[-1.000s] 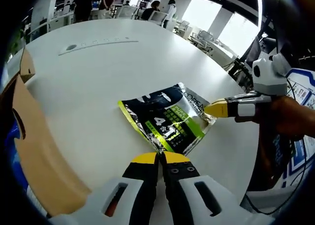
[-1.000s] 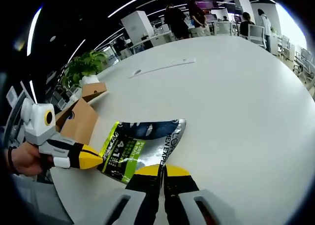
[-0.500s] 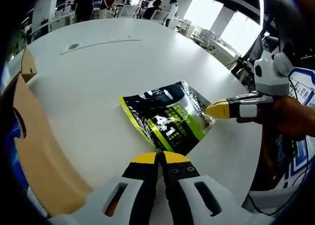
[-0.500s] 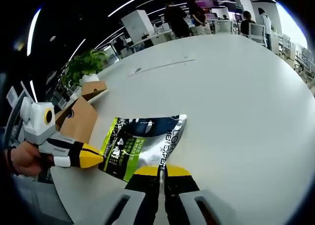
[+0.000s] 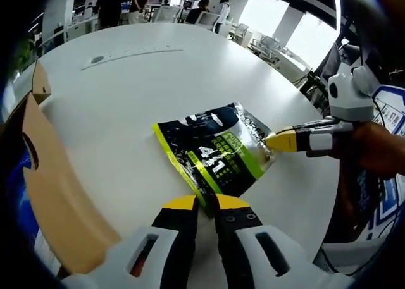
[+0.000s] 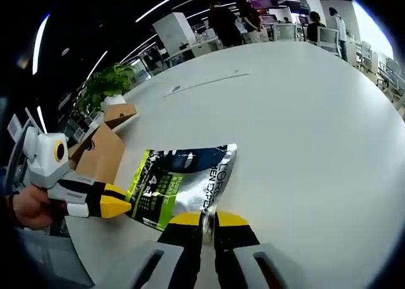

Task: Operate the shoe box by opening the lid, removing the specified soft item, and placing it in the target area until the item is outside and the box remains undamaged.

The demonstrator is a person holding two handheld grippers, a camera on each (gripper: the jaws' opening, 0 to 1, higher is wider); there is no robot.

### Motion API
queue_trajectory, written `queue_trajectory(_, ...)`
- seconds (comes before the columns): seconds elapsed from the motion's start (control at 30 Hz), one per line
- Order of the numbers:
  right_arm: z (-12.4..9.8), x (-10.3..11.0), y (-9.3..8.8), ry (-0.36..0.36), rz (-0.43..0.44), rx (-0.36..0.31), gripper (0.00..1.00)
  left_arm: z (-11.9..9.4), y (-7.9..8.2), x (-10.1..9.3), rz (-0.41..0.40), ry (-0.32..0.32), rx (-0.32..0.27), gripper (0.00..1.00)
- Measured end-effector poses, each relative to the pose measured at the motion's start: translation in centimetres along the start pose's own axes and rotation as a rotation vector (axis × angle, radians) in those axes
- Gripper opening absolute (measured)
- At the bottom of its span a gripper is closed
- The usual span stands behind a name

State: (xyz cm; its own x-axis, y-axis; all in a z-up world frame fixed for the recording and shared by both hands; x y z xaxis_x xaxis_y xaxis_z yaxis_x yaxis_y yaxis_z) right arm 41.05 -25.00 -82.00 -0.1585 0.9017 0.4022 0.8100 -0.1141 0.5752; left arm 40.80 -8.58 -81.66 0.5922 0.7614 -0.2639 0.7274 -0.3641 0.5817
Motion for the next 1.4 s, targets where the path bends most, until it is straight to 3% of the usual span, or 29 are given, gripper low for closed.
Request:
queue_trajectory(0.5, -2.1, 0.4, 0.1, -0.025, 0.012, -0.022, 0.10, -2.3, -0.6, -0.5, 0.029, 0.002, -0.001, 0.17)
queue_trajectory(0.6, -4.0, 1.1, 0.7, -0.034, 0.017, -0.064, 0.13, -4.3, -0.5, -1.1, 0.053, -0.008, -0.030, 0.19)
queue_trajectory(0.83, -5.5, 2.0, 0.7, -0.036, 0.016, -0.092, 0.17, -6.3, -0.7, -1.3, 0.072, -0.009, -0.053, 0.20)
queue_trajectory(1.4, -8.6, 8.1, -0.9, 0.015, -0.037, -0.135, 0.22, -13.2, -2.3, 0.1, 0.029, 0.040, -0.160, 0.21)
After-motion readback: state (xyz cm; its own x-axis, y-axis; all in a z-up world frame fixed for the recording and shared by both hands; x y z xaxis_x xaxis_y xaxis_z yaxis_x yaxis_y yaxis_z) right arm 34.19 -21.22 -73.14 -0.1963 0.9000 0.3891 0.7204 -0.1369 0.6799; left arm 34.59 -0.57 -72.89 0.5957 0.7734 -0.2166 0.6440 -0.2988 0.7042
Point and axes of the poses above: the point that each gripper's makers call its tool centre point, and the gripper's own axes: z roughly forward along the fingers, x roughly to its left, y roughly out of its top, the point moved 4 cm from there along -z, roughly backward along the fingers, and after that the axes turned 3 degrees about z, right-handed, at the moved point
